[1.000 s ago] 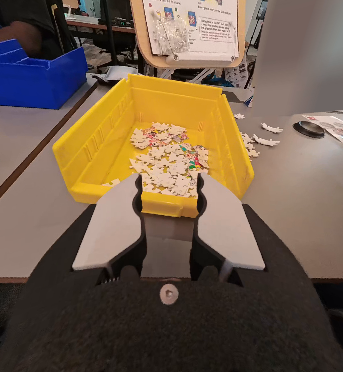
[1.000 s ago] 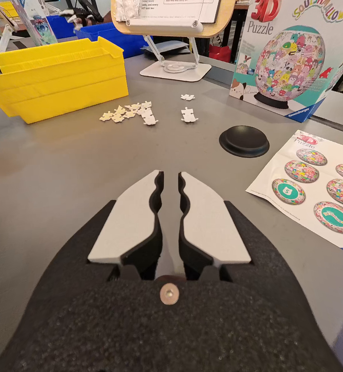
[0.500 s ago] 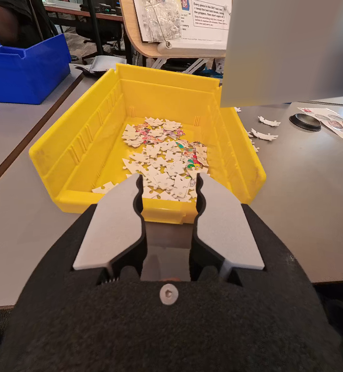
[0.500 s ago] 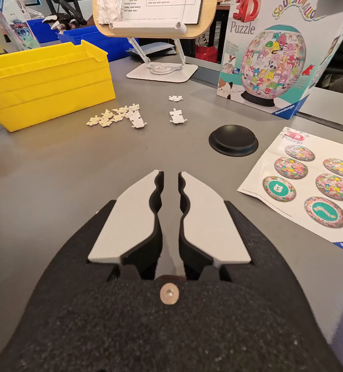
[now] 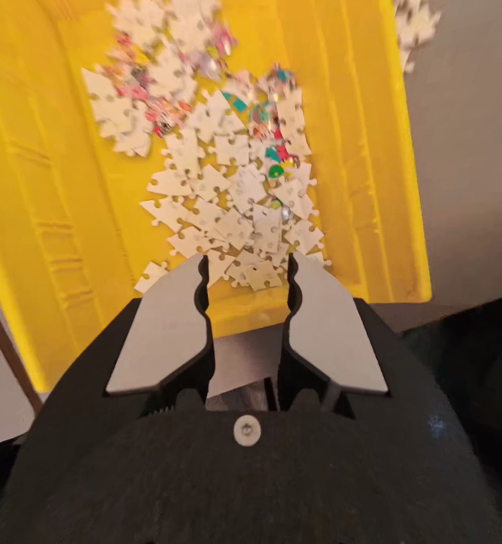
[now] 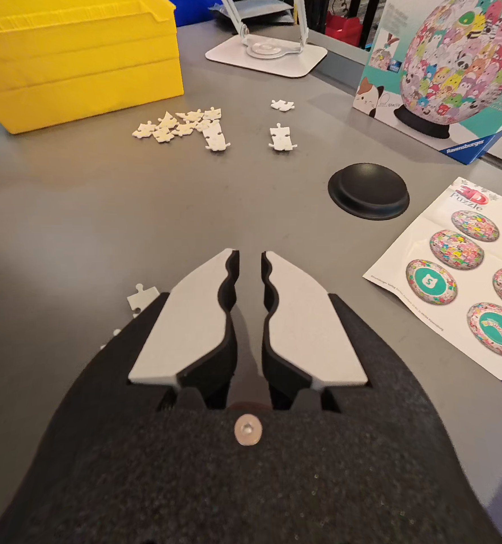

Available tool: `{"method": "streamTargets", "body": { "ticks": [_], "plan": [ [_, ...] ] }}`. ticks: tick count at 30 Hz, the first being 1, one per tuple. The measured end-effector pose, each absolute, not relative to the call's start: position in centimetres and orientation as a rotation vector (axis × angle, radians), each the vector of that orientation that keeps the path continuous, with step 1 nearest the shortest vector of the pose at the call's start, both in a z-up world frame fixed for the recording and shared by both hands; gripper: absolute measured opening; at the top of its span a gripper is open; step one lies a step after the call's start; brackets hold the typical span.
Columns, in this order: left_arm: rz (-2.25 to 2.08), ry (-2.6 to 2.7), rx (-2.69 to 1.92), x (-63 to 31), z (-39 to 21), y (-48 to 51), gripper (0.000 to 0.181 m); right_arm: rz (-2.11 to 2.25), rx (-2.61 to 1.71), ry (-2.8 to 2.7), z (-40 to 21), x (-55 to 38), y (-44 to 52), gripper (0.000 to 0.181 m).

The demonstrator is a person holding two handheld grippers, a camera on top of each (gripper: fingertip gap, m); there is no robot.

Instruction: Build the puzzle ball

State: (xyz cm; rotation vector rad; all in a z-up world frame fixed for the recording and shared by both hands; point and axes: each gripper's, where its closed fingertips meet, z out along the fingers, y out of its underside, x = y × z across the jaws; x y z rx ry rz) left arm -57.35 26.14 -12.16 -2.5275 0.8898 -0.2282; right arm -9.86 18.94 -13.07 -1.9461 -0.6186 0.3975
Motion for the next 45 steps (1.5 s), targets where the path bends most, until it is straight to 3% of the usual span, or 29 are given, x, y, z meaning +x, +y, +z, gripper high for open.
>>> {"method": "streamTargets", "body": {
  "ticks": [5, 9, 26, 33, 36, 39, 45],
  "plan": [
    [0.027, 1.205, -2.734, -57.8, -16.2, 26.5, 0.052, 0.418, -1.949, -0.647, -13.1, -10.1, 18.8, 0.014],
    [-0.018, 1.268, -2.813, -57.2, -18.1, 26.7, 0.054, 0.428, -1.946, -0.642, -12.9, -9.9, 18.7, 0.014],
    [0.068, 1.288, -2.654, -58.8, -17.3, 30.9, 0.007, 0.428, -1.942, -0.670, -12.6, -11.5, 18.6, 0.014],
    [0.059, 1.184, -2.575, -59.0, -16.7, 32.8, 0.005, 0.431, -1.933, -0.671, -12.3, -11.6, 18.2, 0.014],
    [-0.008, 1.133, -2.546, -58.7, -16.0, 32.3, 0.014, 0.430, -1.933, -0.674, -12.3, -11.7, 18.1, 0.014],
    [-0.106, 1.090, -2.521, -58.4, -15.1, 30.8, 0.000, 0.431, -1.928, -0.672, -12.2, -11.7, 18.0, 0.014],
    [-0.074, 0.999, -2.521, -59.7, -15.1, 30.0, 0.006, 0.448, -1.926, -0.673, -12.2, -12.0, 17.7, 0.014]
  ]
}}
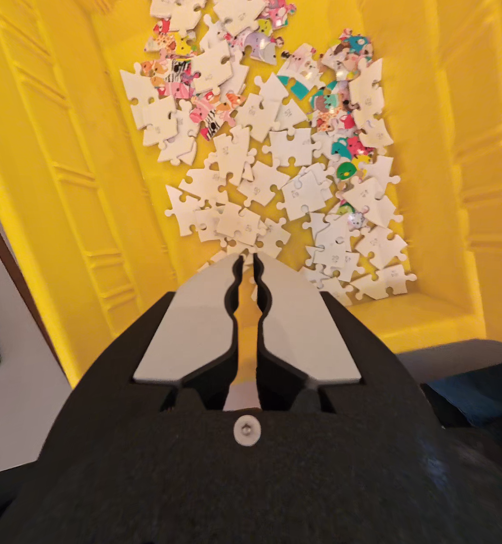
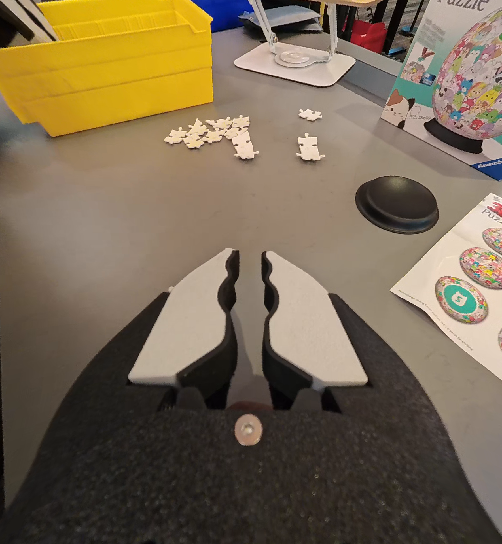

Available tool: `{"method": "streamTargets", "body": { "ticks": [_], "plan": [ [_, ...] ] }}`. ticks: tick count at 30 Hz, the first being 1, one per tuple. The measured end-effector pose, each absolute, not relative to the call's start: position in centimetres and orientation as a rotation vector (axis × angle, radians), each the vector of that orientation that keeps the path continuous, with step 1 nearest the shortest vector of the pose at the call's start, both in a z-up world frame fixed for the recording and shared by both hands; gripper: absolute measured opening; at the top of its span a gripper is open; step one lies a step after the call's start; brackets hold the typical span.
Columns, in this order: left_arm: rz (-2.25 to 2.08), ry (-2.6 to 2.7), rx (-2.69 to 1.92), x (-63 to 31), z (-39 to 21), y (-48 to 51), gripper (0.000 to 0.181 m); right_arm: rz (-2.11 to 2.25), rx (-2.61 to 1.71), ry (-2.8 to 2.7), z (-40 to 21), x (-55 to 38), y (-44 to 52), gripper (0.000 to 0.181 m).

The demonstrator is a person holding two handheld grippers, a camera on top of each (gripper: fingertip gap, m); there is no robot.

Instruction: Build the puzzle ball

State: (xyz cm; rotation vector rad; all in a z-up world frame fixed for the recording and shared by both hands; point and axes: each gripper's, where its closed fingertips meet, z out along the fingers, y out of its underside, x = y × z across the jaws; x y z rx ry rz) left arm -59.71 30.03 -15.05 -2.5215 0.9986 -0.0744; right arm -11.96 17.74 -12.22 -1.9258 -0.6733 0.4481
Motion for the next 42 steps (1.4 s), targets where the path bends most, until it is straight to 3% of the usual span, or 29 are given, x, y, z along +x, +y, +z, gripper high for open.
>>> {"method": "streamTargets", "body": {
  "ticks": [2, 7, 14, 20, 22, 23, 37, 42],
  "plan": [
    [-0.023, 0.986, -2.531, -59.9, -15.5, 31.0, 0.014, 0.455, -1.928, -0.678, -12.3, -12.1, 17.6, 0.014],
    [0.049, 1.063, -2.567, -59.0, -17.0, 32.2, 0.009, 0.450, -1.926, -0.693, -12.1, -12.5, 17.3, 0.014],
    [-0.191, 1.148, -2.530, -55.0, -17.7, 31.1, 0.009, 0.461, -1.921, -0.689, -12.1, -12.6, 17.3, 0.014],
    [0.088, 1.022, -2.611, -59.9, -17.7, 31.8, 0.008, 0.467, -1.921, -0.687, -12.1, -12.6, 17.3, 0.014],
    [0.075, 1.063, -2.613, -59.2, -18.5, 31.7, 0.000, 0.474, -1.930, -0.689, -12.3, -12.6, 17.3, 0.014],
    [0.036, 1.082, -2.594, -58.4, -18.5, 31.7, 0.007, 0.470, -1.932, -0.694, -12.3, -12.7, 17.3, 0.014],
    [0.077, 1.067, -2.593, -59.0, -18.8, 32.5, 0.005, 0.475, -1.936, -0.707, -12.6, -13.1, 17.3, 0.014],
    [0.068, 1.090, -2.567, -58.3, -18.2, 32.6, 0.021, 0.475, -1.930, -0.699, -12.4, -13.0, 17.3, 0.014]
  ]
}}
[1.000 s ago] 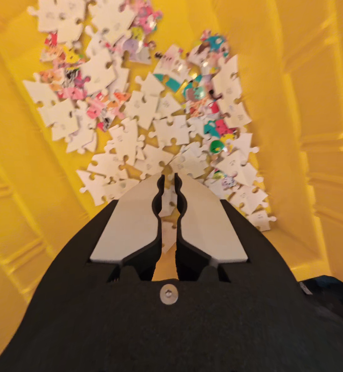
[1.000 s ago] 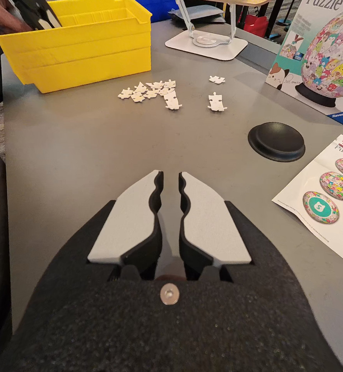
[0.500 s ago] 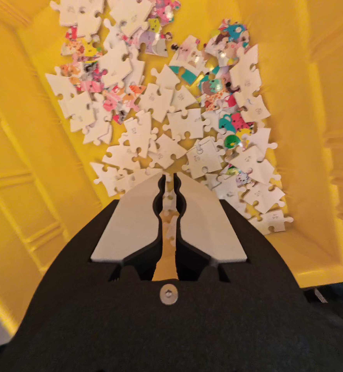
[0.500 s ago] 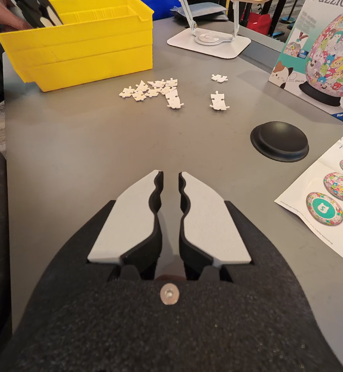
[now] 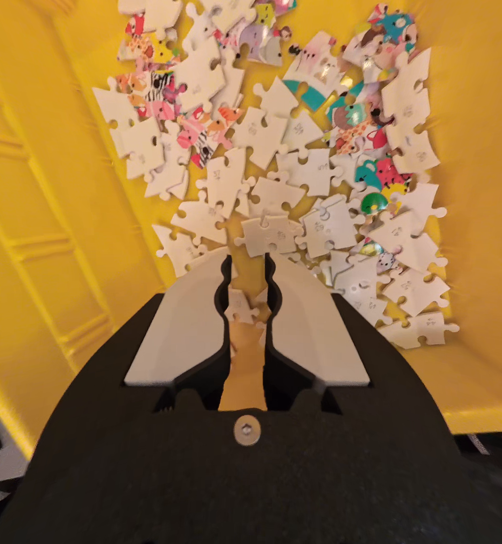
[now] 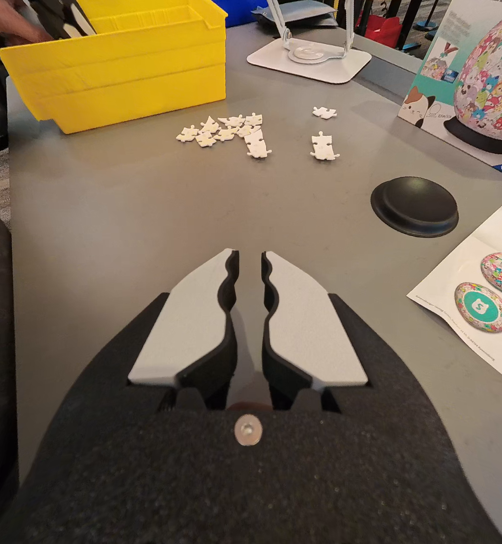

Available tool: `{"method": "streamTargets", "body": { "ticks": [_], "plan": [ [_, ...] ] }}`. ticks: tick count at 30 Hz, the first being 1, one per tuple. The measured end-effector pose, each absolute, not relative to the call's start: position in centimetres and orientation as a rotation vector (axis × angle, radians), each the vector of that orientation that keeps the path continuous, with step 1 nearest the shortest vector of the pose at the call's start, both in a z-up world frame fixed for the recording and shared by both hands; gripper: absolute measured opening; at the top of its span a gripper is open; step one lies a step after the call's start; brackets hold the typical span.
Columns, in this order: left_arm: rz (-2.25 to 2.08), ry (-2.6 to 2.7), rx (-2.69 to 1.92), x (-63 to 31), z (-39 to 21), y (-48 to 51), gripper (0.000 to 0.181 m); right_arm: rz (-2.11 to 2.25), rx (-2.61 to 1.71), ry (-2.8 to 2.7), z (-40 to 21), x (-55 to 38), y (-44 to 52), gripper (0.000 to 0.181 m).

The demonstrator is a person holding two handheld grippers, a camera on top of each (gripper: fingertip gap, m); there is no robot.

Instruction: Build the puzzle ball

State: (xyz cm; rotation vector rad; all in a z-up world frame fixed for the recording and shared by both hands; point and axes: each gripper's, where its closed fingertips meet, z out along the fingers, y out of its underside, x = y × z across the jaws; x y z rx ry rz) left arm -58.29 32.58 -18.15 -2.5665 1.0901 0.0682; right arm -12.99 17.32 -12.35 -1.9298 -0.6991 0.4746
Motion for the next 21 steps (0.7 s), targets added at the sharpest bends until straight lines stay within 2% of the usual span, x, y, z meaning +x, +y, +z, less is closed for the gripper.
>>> {"method": "streamTargets", "body": {
  "ticks": [8, 10, 12, 17, 21],
  "plan": [
    [0.001, 1.184, -2.537, -57.6, -18.6, 31.5, 0.045, 0.483, -1.934, -0.705, -12.5, -13.1, 17.3, 0.014],
    [-0.035, 1.186, -2.539, -57.1, -18.6, 31.6, 0.042, 0.481, -1.936, -0.706, -12.5, -13.2, 17.2, 0.014],
    [-0.087, 1.193, -2.553, -56.7, -18.7, 31.4, 0.029, 0.477, -1.934, -0.707, -12.5, -13.1, 17.2, 0.014],
    [0.015, 1.169, -2.547, -58.2, -18.0, 31.7, 0.028, 0.479, -1.929, -0.700, -12.3, -13.1, 17.3, 0.014],
    [0.067, 1.066, -2.523, -60.0, -15.2, 31.9, 0.028, 0.479, -1.934, -0.709, -12.5, -13.2, 17.2, 0.014]
  ]
}}
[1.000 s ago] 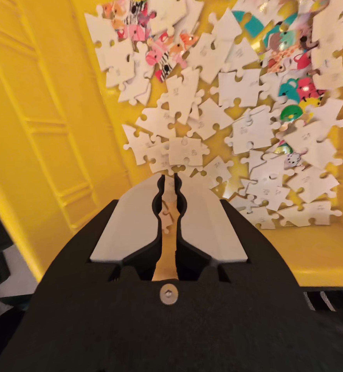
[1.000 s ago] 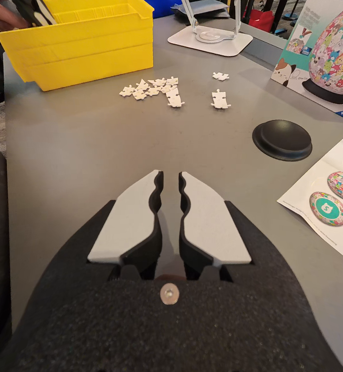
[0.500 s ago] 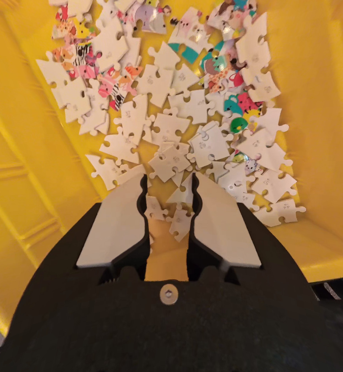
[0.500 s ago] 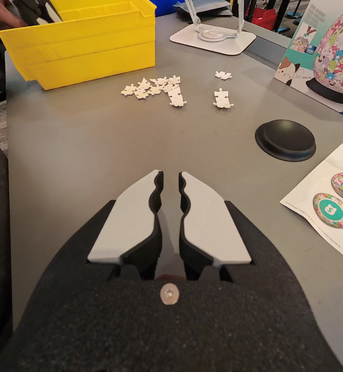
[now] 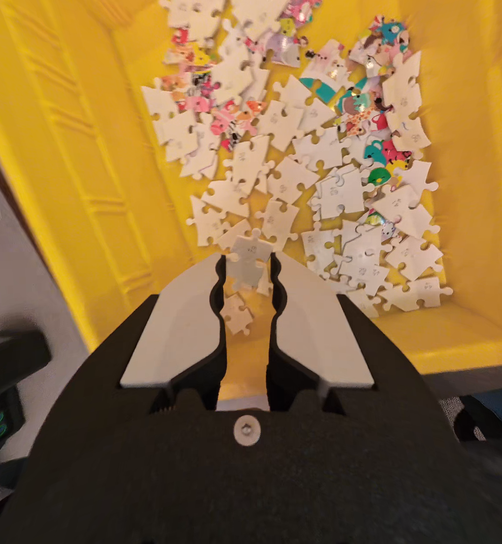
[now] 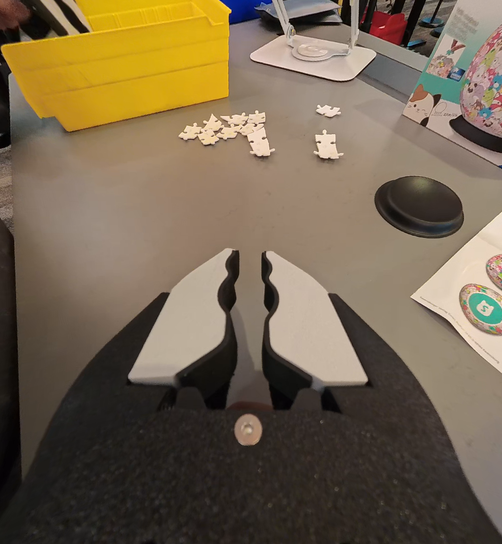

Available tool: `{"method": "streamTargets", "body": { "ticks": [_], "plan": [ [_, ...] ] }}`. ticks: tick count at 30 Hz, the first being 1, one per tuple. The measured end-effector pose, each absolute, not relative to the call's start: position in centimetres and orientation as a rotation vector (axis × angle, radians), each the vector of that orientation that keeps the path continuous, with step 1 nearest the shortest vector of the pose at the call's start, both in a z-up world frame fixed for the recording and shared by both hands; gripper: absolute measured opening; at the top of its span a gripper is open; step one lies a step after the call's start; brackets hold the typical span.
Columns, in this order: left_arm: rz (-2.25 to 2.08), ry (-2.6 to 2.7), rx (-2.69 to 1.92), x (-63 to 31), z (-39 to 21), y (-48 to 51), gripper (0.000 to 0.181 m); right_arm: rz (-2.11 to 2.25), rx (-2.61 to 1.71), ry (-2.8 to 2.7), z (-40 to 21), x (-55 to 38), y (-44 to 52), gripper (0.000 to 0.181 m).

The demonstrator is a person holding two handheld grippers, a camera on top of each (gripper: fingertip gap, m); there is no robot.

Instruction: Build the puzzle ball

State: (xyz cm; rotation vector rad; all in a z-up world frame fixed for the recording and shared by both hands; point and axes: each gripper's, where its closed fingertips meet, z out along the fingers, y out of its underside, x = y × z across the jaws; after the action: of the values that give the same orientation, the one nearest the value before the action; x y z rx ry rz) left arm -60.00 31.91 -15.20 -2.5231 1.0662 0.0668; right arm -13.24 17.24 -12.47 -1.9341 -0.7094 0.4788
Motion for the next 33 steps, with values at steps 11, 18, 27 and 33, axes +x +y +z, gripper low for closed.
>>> {"method": "streamTargets", "body": {
  "ticks": [11, 18, 27, 33],
  "plan": [
    [-0.081, 1.079, -2.468, -57.2, -14.6, 34.3, 0.028, 0.490, -1.928, -0.710, -12.3, -13.5, 17.3, 0.014],
    [-0.291, 1.326, -2.356, -47.8, -14.3, 39.5, 0.028, 0.517, -1.917, -0.706, -12.2, -13.8, 17.3, 0.014],
    [-0.294, 1.442, -2.487, -45.2, -18.7, 39.6, 0.028, 0.517, -1.912, -0.711, -12.0, -14.2, 17.3, 0.014],
    [-0.341, 1.432, -2.412, -47.7, -17.7, 38.8, 0.048, 0.510, -1.918, -0.716, -12.1, -14.1, 17.3, 0.014]
  ]
}}
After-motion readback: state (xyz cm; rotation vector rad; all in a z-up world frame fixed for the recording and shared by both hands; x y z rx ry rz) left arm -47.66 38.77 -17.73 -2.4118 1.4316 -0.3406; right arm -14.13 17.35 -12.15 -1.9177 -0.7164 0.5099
